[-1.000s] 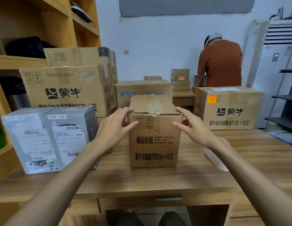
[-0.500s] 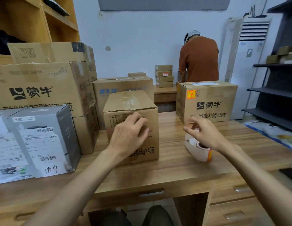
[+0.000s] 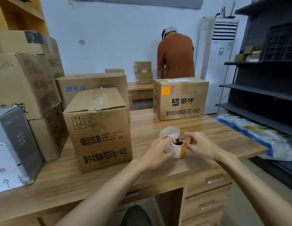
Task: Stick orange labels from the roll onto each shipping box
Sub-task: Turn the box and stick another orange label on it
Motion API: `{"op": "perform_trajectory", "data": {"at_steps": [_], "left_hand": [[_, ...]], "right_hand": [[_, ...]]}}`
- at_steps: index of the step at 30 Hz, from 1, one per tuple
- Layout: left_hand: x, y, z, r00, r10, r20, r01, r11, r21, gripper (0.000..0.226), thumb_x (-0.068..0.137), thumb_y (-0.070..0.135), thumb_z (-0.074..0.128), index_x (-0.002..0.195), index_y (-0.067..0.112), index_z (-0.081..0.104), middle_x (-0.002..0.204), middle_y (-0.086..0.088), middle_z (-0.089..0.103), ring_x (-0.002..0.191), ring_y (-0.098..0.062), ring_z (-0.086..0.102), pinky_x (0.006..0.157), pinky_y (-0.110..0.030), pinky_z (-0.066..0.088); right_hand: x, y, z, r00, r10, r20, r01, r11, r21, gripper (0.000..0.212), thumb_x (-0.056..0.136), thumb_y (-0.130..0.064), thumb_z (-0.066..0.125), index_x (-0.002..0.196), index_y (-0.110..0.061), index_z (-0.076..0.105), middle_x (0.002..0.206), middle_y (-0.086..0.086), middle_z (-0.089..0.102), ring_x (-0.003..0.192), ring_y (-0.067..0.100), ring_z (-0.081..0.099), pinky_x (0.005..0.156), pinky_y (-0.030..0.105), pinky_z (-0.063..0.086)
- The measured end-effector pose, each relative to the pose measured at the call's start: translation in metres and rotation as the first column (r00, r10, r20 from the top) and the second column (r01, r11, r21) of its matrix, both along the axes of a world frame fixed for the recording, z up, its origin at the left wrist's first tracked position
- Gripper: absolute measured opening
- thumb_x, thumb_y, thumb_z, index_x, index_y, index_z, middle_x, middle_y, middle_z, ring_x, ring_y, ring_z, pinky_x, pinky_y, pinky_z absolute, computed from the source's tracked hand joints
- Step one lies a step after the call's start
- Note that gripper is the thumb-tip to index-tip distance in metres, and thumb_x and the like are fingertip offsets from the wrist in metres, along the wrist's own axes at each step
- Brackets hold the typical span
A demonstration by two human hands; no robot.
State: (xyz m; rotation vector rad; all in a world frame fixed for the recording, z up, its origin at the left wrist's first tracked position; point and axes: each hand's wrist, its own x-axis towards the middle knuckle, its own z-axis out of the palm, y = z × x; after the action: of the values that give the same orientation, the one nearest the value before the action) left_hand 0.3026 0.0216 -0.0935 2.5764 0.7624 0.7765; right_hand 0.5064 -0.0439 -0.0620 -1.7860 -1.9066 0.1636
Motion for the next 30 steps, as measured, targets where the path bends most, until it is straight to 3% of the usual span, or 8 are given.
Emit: {"op": "perform_trajectory", "data": {"at_steps": [4, 9, 13, 18, 21, 25, 27, 30], "left_hand": [[0.002, 0.002, -0.014, 0.999, 0.023, 0.046, -0.02, 0.999, -0.049, 0.023, 0.091, 0.024, 0.07, 0.112, 0.023, 0.063, 0.117, 0.009, 0.056, 0.085, -0.008, 0.046, 0.08, -0.031, 0.044], [-0.003, 0.002, -0.017, 0.999, 0.037, 0.003, -0.037, 0.997, -0.061, 0.01, 0.095, 0.03, 0.066, 0.102, 0.023, 0.062, 0.103, 0.007, 0.053, 0.093, -0.011, 0.05, 0.083, -0.033, 0.046], [-0.011, 0.008, -0.009, 0.998, 0.063, -0.009, -0.064, 0.996, -0.058, 0.005, 0.098, 0.019, 0.064, 0.098, 0.015, 0.066, 0.1, 0.007, 0.048, 0.09, -0.011, 0.05, 0.075, -0.021, 0.035], [-0.03, 0.02, 0.003, 0.985, 0.158, -0.069, -0.155, 0.987, 0.052, 0.004, 0.098, 0.025, 0.064, 0.096, 0.022, 0.066, 0.106, 0.006, 0.056, 0.082, -0.013, 0.048, 0.073, -0.03, 0.035], [-0.039, 0.028, 0.005, 0.979, 0.181, -0.09, -0.179, 0.984, 0.028, 0.005, 0.098, 0.022, 0.064, 0.094, 0.023, 0.066, 0.102, 0.006, 0.061, 0.084, -0.016, 0.054, 0.075, -0.031, 0.039], [-0.044, 0.029, 0.004, 0.978, 0.188, -0.087, -0.191, 0.981, -0.028, 0.009, 0.1, 0.02, 0.06, 0.092, 0.024, 0.062, 0.093, 0.005, 0.06, 0.085, -0.02, 0.058, 0.07, -0.029, 0.042], [-0.043, 0.028, 0.001, 0.979, 0.191, -0.076, -0.198, 0.976, -0.087, 0.007, 0.103, 0.019, 0.055, 0.097, 0.024, 0.056, 0.091, 0.005, 0.057, 0.077, -0.022, 0.058, 0.057, -0.029, 0.045], [-0.039, 0.026, -0.003, 0.99, 0.137, -0.034, -0.141, 0.966, -0.217, 0.028, 0.104, 0.015, 0.051, 0.13, 0.024, 0.048, 0.124, 0.003, 0.05, 0.07, -0.02, 0.066, 0.043, -0.026, 0.05]], "right_hand": [[0.0, 0.003, -0.012, 0.999, 0.043, -0.025, -0.044, 0.998, -0.037, 0.027, 0.079, -0.003, 0.066, 0.1, -0.018, 0.072, 0.093, -0.01, 0.069, 0.068, -0.012, 0.054, 0.061, 0.009, 0.036], [-0.004, 0.007, -0.019, 0.997, 0.065, -0.052, -0.066, 0.997, -0.029, 0.025, 0.078, 0.0, 0.069, 0.098, -0.014, 0.072, 0.091, -0.011, 0.066, 0.076, -0.019, 0.053, 0.066, 0.005, 0.037], [-0.007, 0.013, -0.023, 0.998, 0.035, -0.046, -0.036, 0.999, -0.02, 0.021, 0.081, -0.013, 0.072, 0.1, -0.02, 0.073, 0.093, -0.016, 0.065, 0.076, -0.009, 0.053, 0.066, 0.008, 0.035], [-0.011, 0.018, -0.029, 1.0, 0.003, -0.005, -0.003, 1.0, -0.028, 0.016, 0.086, -0.028, 0.071, 0.101, -0.03, 0.07, 0.1, -0.015, 0.064, 0.081, 0.001, 0.051, 0.073, 0.024, 0.04], [-0.015, 0.02, -0.032, 0.998, -0.03, 0.054, 0.032, 0.999, -0.027, 0.013, 0.088, -0.035, 0.068, 0.101, -0.032, 0.065, 0.106, -0.009, 0.066, 0.094, 0.012, 0.058, 0.081, 0.037, 0.049], [-0.021, 0.022, -0.036, 0.995, -0.053, 0.089, 0.053, 0.999, 0.005, 0.01, 0.09, -0.039, 0.066, 0.095, -0.031, 0.061, 0.102, -0.004, 0.065, 0.092, 0.017, 0.061, 0.079, 0.041, 0.052], [-0.024, 0.023, -0.039, 0.996, -0.055, 0.07, 0.054, 0.998, 0.016, 0.01, 0.091, -0.037, 0.066, 0.091, -0.029, 0.059, 0.098, -0.002, 0.065, 0.091, 0.019, 0.062, 0.078, 0.043, 0.053], [-0.026, 0.024, -0.042, 0.997, -0.058, 0.04, 0.057, 0.998, 0.037, 0.016, 0.089, -0.034, 0.067, 0.086, -0.034, 0.052, 0.095, -0.001, 0.065, 0.091, 0.022, 0.063, 0.078, 0.043, 0.052]]}}
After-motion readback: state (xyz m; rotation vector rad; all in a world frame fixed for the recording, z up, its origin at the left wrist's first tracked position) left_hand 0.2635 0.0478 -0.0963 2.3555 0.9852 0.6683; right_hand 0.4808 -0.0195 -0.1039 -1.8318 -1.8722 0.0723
